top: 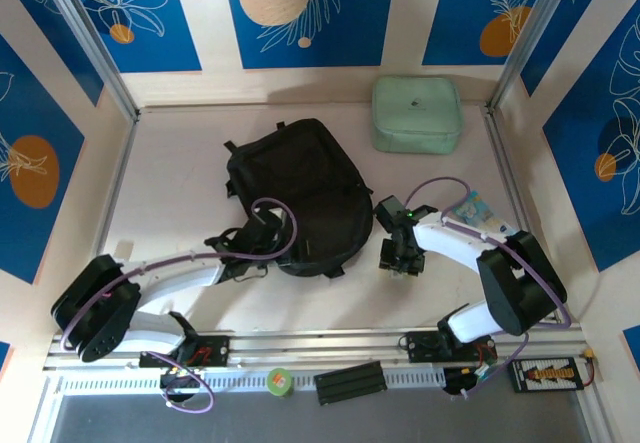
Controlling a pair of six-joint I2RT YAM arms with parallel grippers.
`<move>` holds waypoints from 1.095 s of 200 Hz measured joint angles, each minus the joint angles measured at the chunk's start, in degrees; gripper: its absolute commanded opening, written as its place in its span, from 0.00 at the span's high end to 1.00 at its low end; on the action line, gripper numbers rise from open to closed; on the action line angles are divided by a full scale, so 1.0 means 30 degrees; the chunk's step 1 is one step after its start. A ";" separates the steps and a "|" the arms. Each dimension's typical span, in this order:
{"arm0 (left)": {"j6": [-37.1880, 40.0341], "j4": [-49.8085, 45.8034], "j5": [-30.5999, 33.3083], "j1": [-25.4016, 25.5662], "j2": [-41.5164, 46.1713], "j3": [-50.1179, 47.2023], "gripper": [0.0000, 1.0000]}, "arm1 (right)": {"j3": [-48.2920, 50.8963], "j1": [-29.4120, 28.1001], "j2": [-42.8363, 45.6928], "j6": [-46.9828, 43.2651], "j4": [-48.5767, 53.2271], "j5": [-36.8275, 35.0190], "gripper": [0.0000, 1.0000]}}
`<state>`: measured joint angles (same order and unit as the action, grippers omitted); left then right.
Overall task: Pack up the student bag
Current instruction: Pick up the loose stationery from the middle-right of the table.
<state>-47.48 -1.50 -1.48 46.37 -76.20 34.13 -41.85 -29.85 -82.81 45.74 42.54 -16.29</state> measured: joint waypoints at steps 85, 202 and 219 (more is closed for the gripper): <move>0.4415 -0.5974 0.1785 -0.2441 0.3024 0.4051 0.04 | -0.0168 -0.0015 0.2120 0.0044 -0.0459 -0.0015 0.64; 0.6222 -0.8167 0.0561 -0.9530 -0.8896 1.3639 0.48 | -0.3912 -0.1814 0.1865 -0.0736 -0.1756 0.0342 0.64; 0.5654 -0.8182 0.0503 -0.9522 -0.8888 1.3617 0.58 | -0.3956 -0.2157 0.1537 -0.0736 -0.1989 0.0503 0.64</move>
<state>-30.52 -26.04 0.03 17.80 -102.87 74.98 -53.71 -36.32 -78.19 43.53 36.58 -14.79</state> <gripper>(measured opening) 0.479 0.408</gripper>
